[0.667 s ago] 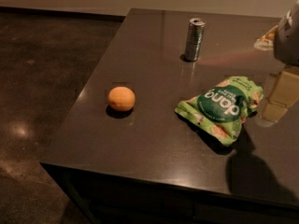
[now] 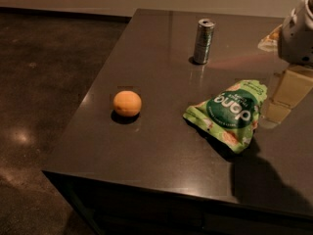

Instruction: Move orange near redbull can

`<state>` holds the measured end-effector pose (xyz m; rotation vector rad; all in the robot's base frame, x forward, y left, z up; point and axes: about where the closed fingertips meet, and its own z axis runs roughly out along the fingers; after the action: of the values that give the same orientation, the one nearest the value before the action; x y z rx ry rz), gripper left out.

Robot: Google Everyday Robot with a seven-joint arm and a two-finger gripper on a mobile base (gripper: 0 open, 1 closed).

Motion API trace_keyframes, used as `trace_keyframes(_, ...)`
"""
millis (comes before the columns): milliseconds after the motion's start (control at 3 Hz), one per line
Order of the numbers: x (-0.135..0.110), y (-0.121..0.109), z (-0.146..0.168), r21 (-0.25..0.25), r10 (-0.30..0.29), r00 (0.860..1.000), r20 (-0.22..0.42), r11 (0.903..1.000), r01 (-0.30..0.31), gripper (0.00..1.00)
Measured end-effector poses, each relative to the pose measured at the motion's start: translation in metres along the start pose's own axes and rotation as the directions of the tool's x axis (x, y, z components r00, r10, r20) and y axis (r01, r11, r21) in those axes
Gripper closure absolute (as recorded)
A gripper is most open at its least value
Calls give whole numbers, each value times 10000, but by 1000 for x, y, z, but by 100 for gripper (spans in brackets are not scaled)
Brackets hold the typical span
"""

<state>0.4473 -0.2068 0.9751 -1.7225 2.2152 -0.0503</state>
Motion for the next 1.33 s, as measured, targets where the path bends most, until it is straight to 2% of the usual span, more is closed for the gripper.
trace_keyframes(333, -30, -11, 20, -258, 156, 9972, 726, 9996, -138, 0)
trace_keyframes(1000, -105, -17, 61, -754, 652, 9686, 2398, 9960, -484, 0)
trace_keyframes(1333, -137, -18, 74, -887, 692, 9538, 2925, 9950, -450, 0)
